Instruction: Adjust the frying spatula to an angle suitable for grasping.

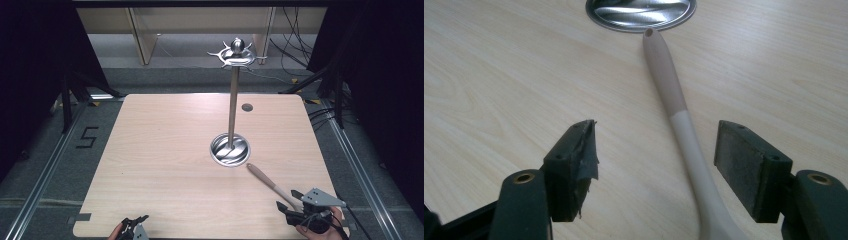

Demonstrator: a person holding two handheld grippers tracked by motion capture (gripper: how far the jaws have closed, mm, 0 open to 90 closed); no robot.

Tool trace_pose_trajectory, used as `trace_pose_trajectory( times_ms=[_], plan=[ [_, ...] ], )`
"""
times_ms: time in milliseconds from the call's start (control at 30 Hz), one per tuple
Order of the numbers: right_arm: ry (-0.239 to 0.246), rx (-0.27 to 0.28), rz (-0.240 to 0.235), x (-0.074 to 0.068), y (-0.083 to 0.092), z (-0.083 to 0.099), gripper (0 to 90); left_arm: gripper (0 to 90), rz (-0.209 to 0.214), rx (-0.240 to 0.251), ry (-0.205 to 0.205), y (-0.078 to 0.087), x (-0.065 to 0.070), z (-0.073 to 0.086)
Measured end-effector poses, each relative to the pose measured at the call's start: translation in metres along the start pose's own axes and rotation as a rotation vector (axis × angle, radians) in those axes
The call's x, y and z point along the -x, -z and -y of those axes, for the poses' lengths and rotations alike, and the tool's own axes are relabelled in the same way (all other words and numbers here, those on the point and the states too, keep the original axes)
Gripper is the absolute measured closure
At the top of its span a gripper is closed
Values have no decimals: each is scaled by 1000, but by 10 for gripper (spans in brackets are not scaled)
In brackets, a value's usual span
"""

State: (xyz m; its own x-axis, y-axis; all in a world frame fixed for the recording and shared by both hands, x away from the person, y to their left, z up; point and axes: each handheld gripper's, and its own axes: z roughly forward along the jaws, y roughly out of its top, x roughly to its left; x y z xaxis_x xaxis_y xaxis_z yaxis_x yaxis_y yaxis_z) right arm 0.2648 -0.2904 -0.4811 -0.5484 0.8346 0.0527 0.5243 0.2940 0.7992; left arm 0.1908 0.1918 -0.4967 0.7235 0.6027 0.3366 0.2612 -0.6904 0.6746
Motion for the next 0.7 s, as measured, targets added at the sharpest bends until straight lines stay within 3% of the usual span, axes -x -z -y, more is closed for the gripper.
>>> trace_pose_trajectory(
  times_ms=[100,167,200,267,333,467,600,633,700],
  plan=[
    [-9,-18,-5,0,1,0,342,177,5,-17,-18,2,-1,0],
    [-13,-13,-2,0,1,0,342,177,10,-6,-6,2,-1,0],
    [21,-10,-11,3,0,-1,342,177,-2,-2,-5,1,0,0],
    [18,-12,-7,3,0,-1,342,177,16,-16,-17,3,-2,0],
    [4,-27,-8,1,1,-3,342,177,-3,-5,-8,0,0,0],
    [55,-46,-14,3,-1,-11,349,177,-2,-7,-20,0,-1,0],
    [38,-65,-14,1,-3,-16,354,177,13,-22,-35,2,-2,-1],
    [76,-65,-15,3,-5,-20,358,177,13,-22,-36,2,-2,-1],
    [78,-70,-13,3,-7,-24,362,177,13,-23,-35,2,-2,-1]
  ],
)
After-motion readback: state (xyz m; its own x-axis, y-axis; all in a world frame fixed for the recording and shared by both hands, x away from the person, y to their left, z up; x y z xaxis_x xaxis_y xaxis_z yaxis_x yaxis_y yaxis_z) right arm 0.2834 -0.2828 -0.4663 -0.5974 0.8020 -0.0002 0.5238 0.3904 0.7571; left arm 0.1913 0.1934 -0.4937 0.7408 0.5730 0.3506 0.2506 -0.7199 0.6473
